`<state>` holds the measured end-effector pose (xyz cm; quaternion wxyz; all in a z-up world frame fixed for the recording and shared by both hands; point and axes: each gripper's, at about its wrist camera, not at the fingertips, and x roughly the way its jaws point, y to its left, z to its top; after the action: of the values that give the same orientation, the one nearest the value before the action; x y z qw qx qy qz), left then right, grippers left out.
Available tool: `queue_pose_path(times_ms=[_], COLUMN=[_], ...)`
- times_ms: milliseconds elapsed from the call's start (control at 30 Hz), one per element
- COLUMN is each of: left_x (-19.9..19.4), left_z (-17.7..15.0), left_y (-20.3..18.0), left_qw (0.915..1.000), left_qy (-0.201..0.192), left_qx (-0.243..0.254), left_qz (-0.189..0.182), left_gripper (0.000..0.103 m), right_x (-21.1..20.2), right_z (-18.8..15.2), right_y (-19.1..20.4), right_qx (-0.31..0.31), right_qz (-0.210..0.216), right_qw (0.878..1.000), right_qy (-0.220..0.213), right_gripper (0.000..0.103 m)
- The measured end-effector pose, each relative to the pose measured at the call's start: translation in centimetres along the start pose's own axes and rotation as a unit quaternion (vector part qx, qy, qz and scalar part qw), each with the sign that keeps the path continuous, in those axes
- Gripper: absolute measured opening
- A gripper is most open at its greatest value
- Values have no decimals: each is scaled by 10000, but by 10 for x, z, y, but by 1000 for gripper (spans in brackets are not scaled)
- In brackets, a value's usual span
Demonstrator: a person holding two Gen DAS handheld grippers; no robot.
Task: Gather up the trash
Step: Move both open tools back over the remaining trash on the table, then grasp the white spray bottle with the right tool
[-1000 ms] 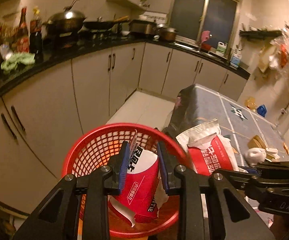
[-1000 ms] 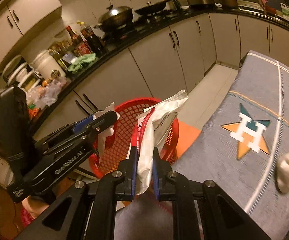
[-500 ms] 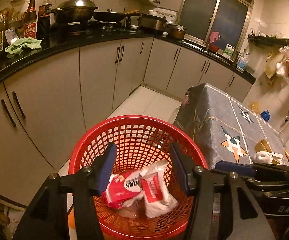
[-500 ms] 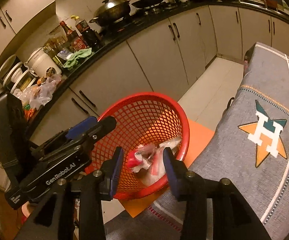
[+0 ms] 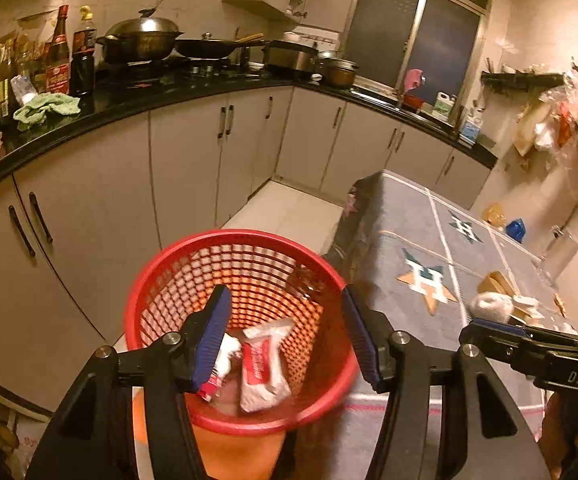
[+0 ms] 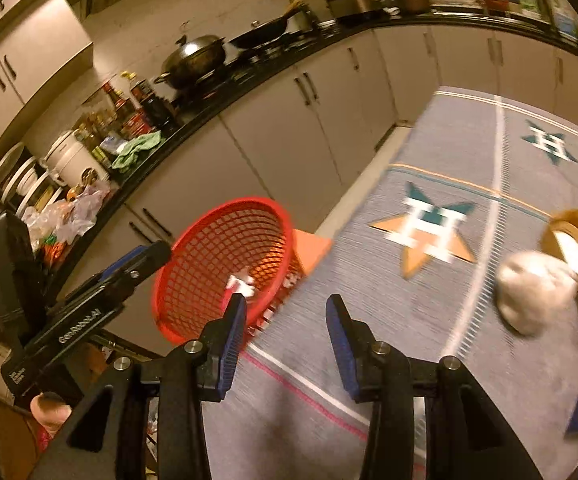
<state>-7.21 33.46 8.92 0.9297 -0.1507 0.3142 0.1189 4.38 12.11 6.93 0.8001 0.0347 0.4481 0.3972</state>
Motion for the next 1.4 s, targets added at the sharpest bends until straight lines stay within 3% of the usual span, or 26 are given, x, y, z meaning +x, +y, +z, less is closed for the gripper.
queue_pose_path(times_ms=[367,633,767,967,1067,1133,1400], left_x=[-9,-3,-1,5,8,8,10], left_z=[-24,-48,-64,-86,-94,-99,-104], left_y=[-85,-161,-199,-256,-277,-285,-290], left_qw=[9967,9870,9791,9631,9563,9526,9454], left_qy=[210,509,681,909,997,1018,1013], left_qx=[593,1169,1490,2054,2289,2394,2676], left_qz=[-509,-976,-1202,-1482,-1524,-1573,-1564], left_gripper=[57,59,61,61,62,62,67], right_x=[-72,-134,-171,-221,-226,-227,-191], right_z=[-51,-87,-106,-124,-127,-129,-139], right_y=[-56,-108,-144,-212,-232,-240,-224], right_qx=[563,1089,1475,2274,2548,2705,2289], right_qz=[-219,-418,-650,-1105,-995,-913,-1174], right_qw=[9977,9907,9823,9590,9539,9508,9646], right_qy=[-312,-704,-953,-1284,-1232,-1203,-587], right_gripper=[48,49,49,51,51,58,58])
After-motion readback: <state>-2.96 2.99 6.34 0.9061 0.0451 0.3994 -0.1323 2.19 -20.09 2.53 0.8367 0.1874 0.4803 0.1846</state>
